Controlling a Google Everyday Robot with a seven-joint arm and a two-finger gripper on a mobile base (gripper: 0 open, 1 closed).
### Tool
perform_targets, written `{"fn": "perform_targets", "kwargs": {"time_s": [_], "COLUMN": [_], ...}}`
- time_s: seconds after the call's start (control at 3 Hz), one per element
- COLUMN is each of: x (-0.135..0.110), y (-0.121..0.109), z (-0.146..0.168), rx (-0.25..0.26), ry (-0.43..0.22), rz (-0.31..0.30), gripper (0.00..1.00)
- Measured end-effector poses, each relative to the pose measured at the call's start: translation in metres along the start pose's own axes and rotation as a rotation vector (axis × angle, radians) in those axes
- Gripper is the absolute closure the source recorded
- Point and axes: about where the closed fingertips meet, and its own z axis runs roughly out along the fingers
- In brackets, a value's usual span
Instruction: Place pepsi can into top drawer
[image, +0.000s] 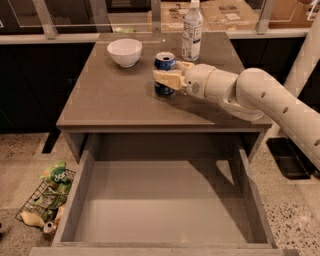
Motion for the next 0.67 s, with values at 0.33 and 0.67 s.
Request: {"fn": "perform_targets", "kwargs": {"time_s": [0.33,0.67], "x": [0.0,-0.0074], "y": [0.0001,0.0041], "z": [0.0001,-0.002], "rx": [0.0,-0.015], "ry": [0.0,-0.002], "rz": [0.0,-0.016], "gripper": [1.0,1.0]}}
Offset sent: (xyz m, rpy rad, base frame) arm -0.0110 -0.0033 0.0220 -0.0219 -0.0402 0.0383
